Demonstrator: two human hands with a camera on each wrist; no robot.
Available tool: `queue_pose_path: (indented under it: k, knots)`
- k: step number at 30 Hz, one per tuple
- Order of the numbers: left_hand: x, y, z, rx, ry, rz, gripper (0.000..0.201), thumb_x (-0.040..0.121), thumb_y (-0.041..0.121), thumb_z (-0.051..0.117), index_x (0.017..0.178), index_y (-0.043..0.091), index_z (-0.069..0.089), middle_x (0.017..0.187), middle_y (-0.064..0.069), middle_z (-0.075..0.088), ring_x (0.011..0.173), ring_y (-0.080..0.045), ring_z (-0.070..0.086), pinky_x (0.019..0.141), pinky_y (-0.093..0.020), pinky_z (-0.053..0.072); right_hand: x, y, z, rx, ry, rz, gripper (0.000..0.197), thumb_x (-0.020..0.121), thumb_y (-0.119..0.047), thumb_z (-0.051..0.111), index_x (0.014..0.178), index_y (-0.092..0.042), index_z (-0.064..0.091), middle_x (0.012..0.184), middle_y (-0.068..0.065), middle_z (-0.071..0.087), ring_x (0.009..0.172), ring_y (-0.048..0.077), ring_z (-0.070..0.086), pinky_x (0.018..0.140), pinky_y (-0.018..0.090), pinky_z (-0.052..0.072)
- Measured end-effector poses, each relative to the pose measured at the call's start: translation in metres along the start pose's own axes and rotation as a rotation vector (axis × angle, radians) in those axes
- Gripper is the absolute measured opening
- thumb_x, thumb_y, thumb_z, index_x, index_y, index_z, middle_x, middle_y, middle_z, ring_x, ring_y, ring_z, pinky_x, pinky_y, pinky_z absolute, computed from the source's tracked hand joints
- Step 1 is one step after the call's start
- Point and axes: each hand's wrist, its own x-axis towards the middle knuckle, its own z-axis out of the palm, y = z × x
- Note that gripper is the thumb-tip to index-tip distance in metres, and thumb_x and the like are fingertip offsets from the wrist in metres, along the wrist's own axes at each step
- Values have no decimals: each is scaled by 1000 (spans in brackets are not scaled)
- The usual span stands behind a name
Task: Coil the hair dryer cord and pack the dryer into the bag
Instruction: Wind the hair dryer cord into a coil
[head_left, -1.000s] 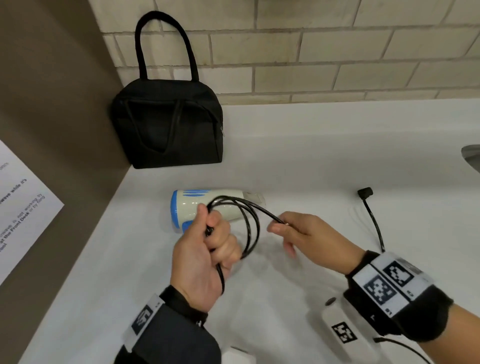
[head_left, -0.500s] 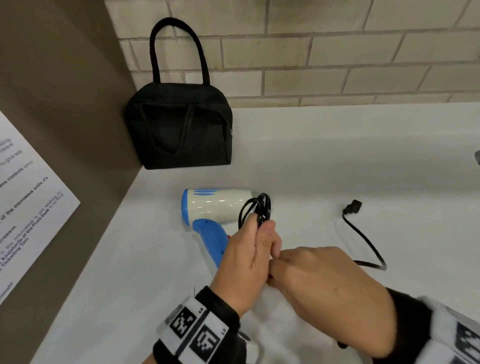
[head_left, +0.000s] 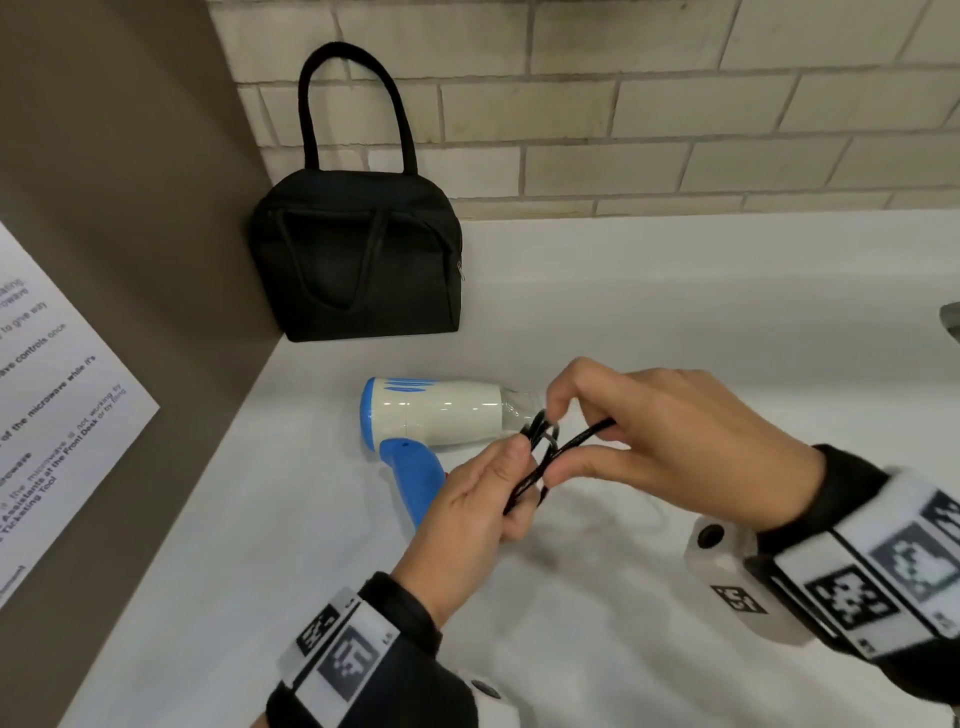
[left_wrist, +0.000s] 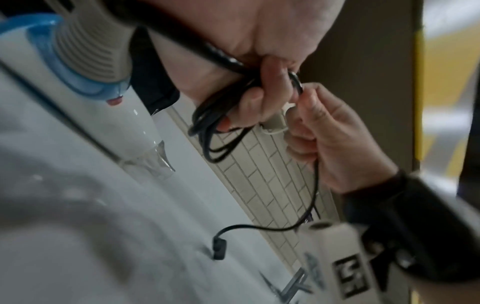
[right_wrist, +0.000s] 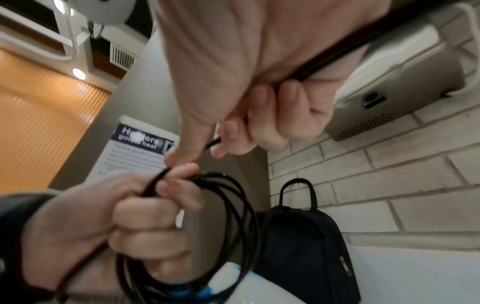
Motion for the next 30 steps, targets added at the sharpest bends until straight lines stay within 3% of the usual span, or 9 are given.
queue_pose_path:
  k: [4, 8, 10, 12, 13, 18, 22, 27, 30]
  knots:
    - [0, 4, -4, -260, -31, -109, 41, 79, 45, 38, 49, 17, 36, 33, 13, 25, 34, -5, 20, 43, -16, 24, 10, 8, 14, 80, -85, -62, 55, 59, -73, 45, 107, -46, 39, 87, -22, 42, 69, -7, 45, 57, 19, 38]
    - [3, 1, -15, -561, -196, -173, 44, 71, 54, 59, 49, 21, 42, 32, 15, 21, 30, -4, 14, 41, -22, 17, 21, 15, 27, 357, -84, -72, 46, 67, -54, 62, 93, -16, 59, 103, -4, 54, 76, 9, 53, 69, 28, 47]
    - [3, -1, -17, -618, -245, -172, 44, 62, 60, 65, 50, 23, 46, 35, 10, 14, 32, -9, 10, 40, -22, 18, 25, 15, 33, 413, -135, -25, 28, 78, -35, 64, 91, -11, 59, 86, 4, 65, 70, 15, 59, 68, 31, 50]
    - [3, -3, -16, -653, -219, -173, 46, 56, 62, 69, 48, 23, 46, 36, 8, 12, 34, -11, 9, 40, -20, 21, 26, 17, 40, 491, -173, 38, 8, 84, -23, 59, 82, -23, 51, 68, 0, 64, 57, 13, 62, 56, 23, 52]
    - [3, -3, -15, -646, -192, -165, 45, 55, 61, 71, 46, 24, 47, 35, 9, 13, 34, -10, 10, 40, -19, 21, 25, 18, 43, 515, -168, 74, 13, 87, -19, 55, 80, -26, 47, 65, -1, 63, 52, 13, 62, 52, 21, 52]
    - [8, -2, -8, -498, 11, -202, 46, 78, 49, 58, 45, 23, 40, 32, 14, 25, 29, -3, 20, 41, -18, 32, 23, 22, 55, 381, -48, 109, 17, 91, -10, 38, 103, -18, 44, 59, 12, 57, 41, 27, 57, 42, 34, 50]
    - [8, 3, -3, -353, 79, -238, 36, 71, 44, 46, 51, 18, 30, 35, 11, 20, 31, -7, 18, 41, -19, 36, 25, 22, 63, 21, -98, 141, 31, 90, -6, 32, 119, -15, 38, 53, 2, 39, 49, 31, 45, 49, 36, 40]
    - [9, -1, -2, -362, 93, -291, 40, 80, 41, 42, 50, 19, 27, 34, 10, 18, 30, -7, 15, 37, -19, 33, 24, 16, 65, -250, -114, 179, 23, 89, -7, 30, 111, -12, 34, 55, 0, 33, 43, 23, 31, 41, 29, 17]
    - [11, -2, -6, -424, 69, -321, 41, 79, 43, 42, 49, 21, 26, 33, 11, 16, 29, -5, 13, 35, -18, 26, 21, 6, 61, -274, -15, 170, 17, 83, -12, 43, 100, -13, 46, 61, 1, 54, 44, 28, 50, 35, 23, 17]
